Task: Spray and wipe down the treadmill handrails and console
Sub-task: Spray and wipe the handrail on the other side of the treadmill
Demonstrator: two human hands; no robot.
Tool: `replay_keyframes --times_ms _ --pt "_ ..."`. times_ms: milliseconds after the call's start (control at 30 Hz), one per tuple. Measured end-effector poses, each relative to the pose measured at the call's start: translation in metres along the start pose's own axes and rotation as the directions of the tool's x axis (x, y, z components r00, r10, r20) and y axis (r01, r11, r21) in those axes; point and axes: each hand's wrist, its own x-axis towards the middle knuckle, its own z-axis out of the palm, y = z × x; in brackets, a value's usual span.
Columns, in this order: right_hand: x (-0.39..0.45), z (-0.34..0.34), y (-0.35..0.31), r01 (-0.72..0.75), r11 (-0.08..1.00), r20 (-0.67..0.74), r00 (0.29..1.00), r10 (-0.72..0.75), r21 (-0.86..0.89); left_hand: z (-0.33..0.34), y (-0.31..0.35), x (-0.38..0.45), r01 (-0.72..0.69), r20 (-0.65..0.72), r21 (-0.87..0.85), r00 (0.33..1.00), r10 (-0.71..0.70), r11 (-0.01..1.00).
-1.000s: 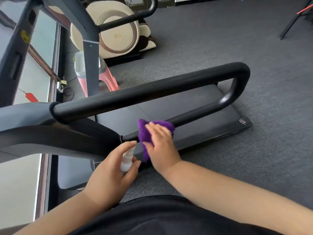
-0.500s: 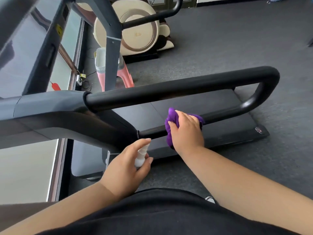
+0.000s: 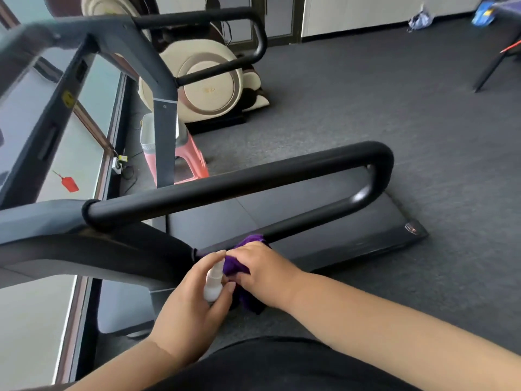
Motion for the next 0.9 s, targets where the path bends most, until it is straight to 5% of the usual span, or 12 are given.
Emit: replay_keyframes --times_ms 133,367,567,900 --pt "-0.044 -0.054 0.034 0.016 0.988 -0.191 0.982 0.014 0.152 0.035 0.041 0.013 0.044 -0.021 -0.089 0.999 -0.046 0.995" --pt "-0.137 -0.161 0.115 0.037 0.997 -0.334 0.942 -0.011 0.070 0.136 0.152 0.042 0.031 -0.034 -0.202 0.999 -0.039 0.979" --pt "-0.200 -0.243 0.168 0.134 0.984 -0.343 0.924 -0.168 -0.121 0.224 0.239 0.067 0.000 -0.001 -0.289 1.000 -0.001 0.957" --pt "-0.196 -0.330 0.217 0.265 0.957 -0.379 0.878 -0.291 -0.121 0.273 0.310 0.128 0.016 -0.064 -0.283 0.997 -0.035 0.959"
